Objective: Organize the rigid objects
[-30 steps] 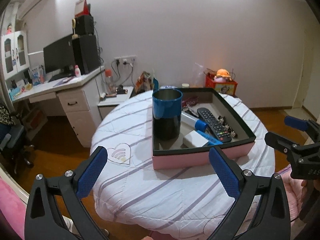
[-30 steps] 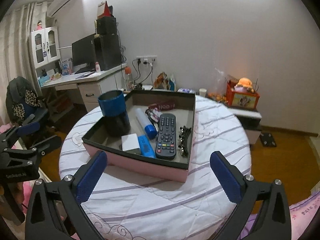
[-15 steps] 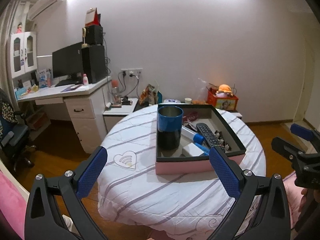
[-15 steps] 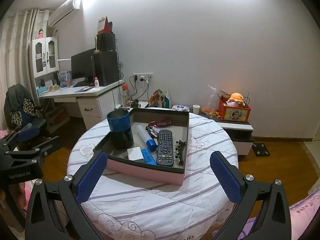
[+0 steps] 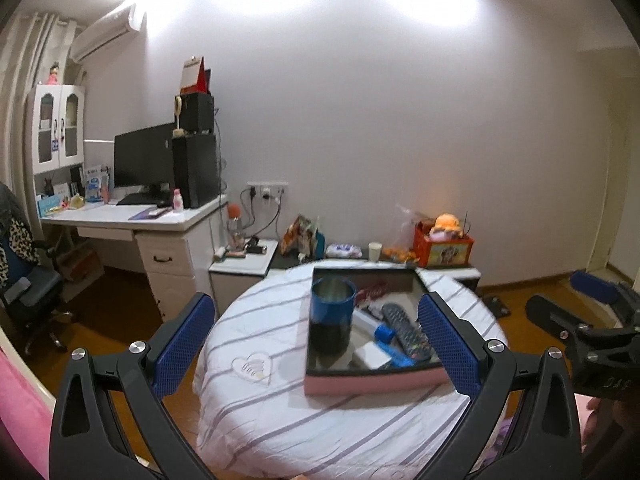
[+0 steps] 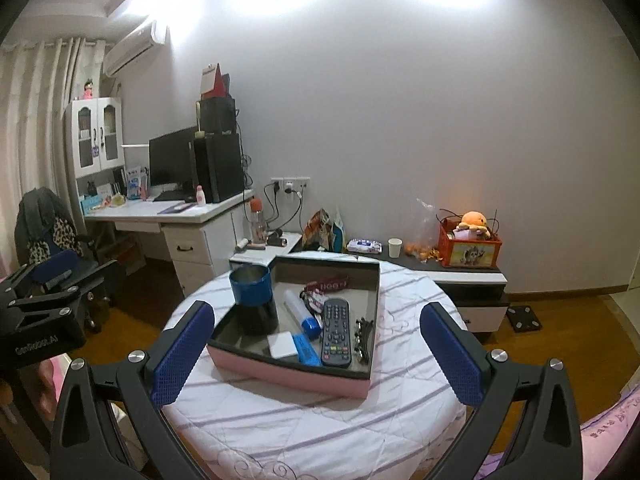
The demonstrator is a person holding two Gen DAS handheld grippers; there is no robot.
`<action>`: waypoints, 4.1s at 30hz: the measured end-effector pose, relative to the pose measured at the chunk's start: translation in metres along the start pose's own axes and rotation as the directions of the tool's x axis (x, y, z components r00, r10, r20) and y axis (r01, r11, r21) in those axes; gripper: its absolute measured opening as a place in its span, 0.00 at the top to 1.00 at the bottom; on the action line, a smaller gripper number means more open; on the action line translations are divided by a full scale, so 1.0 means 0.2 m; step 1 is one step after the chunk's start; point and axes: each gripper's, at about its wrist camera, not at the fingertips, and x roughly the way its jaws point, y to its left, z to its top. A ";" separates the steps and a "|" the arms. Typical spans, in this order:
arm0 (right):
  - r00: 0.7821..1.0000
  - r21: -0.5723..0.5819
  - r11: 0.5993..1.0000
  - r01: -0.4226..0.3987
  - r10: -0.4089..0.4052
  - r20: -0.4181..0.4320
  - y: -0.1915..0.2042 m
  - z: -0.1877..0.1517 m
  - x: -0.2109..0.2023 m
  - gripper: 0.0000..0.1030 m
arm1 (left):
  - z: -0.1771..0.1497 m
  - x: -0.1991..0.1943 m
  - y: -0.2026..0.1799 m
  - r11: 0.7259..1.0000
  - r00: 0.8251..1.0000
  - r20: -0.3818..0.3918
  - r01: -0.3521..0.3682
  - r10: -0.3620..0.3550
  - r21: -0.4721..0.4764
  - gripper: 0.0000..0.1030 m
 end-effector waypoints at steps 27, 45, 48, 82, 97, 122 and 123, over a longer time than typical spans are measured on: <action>0.998 0.006 0.998 0.061 -0.060 -0.006 0.09 -0.24 0.00 0.00 | -0.28 0.06 -0.06 0.996 0.996 -0.088 -0.020 0.028 0.091 0.00; 0.997 -0.015 0.998 0.067 -0.066 0.048 0.11 -0.22 -0.10 0.00 | -0.26 -0.03 -0.08 0.996 0.999 -0.033 -0.018 0.021 0.086 0.00; 0.996 -0.014 0.998 0.068 -0.067 0.050 0.11 -0.21 -0.11 0.00 | -0.26 -0.03 -0.08 0.996 0.999 -0.033 -0.021 0.024 0.087 0.00; 0.997 -0.028 0.997 0.069 -0.068 0.036 0.04 -0.09 -0.07 0.00 | -0.09 0.03 -0.14 0.997 0.999 -0.032 0.027 -0.025 0.074 0.00; 0.997 -0.045 0.997 0.067 -0.068 -0.028 -0.13 0.08 0.17 0.00 | 0.07 0.32 -0.25 0.997 0.996 -0.087 0.018 -0.011 0.079 0.00; 0.999 -0.026 0.999 -0.029 0.028 -0.031 -0.26 0.25 0.44 0.00 | 0.20 0.61 -0.24 0.994 0.993 -0.105 -0.041 0.052 0.097 0.00; 0.999 -0.021 0.999 -0.050 0.050 -0.016 -0.25 0.26 0.43 0.00 | 0.20 0.60 -0.24 0.994 0.994 -0.099 -0.044 0.053 0.097 0.00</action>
